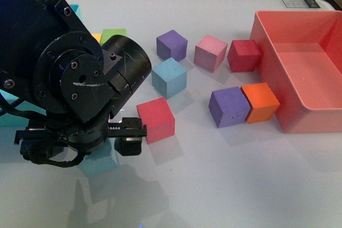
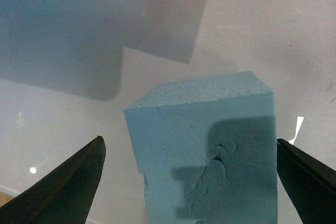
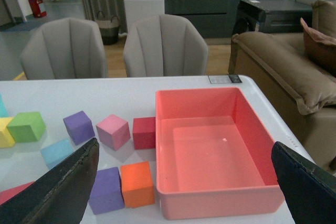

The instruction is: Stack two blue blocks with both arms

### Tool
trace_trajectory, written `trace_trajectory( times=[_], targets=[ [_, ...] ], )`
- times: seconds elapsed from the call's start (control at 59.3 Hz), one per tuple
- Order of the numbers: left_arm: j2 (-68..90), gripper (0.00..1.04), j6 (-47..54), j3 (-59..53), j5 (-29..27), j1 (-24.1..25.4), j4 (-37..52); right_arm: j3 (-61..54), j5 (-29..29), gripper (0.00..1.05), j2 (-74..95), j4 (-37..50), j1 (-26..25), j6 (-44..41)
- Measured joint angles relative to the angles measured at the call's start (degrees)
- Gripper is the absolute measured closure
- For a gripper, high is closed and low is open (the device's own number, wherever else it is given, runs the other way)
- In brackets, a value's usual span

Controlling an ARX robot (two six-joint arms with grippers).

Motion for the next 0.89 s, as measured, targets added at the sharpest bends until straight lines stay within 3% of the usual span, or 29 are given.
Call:
trace_trajectory(
  times=[0.152, 0.371, 0.489, 0.674, 0.894],
  targets=[
    [0.26, 0.11, -0.63, 0.44, 1.68, -0.22, -0.33, 0.0, 0.02, 0.09, 0.0, 0.0, 0.0, 0.0],
    [0.5, 0.45, -2.38, 0.55, 3.45, -0.79, -1.42, 0.0, 0.02, 0.09, 0.0, 0.0, 0.0, 0.0],
    [0.24, 0.56, -3.1, 0.55, 3.39, -0.79, -1.86, 0.0, 0.02, 0.09, 0.0, 0.0, 0.0, 0.0],
    [-5.35, 0.63, -3.89, -1.6, 3.76, -0.55, -3.08, 0.0, 0.02, 0.09, 0.0, 0.0, 0.0, 0.0],
    [-17.38, 0.65, -2.47, -2.95, 1.14, 1.38, -6.29, 0.0, 0.02, 0.09, 0.0, 0.0, 0.0, 0.0]
  ],
)
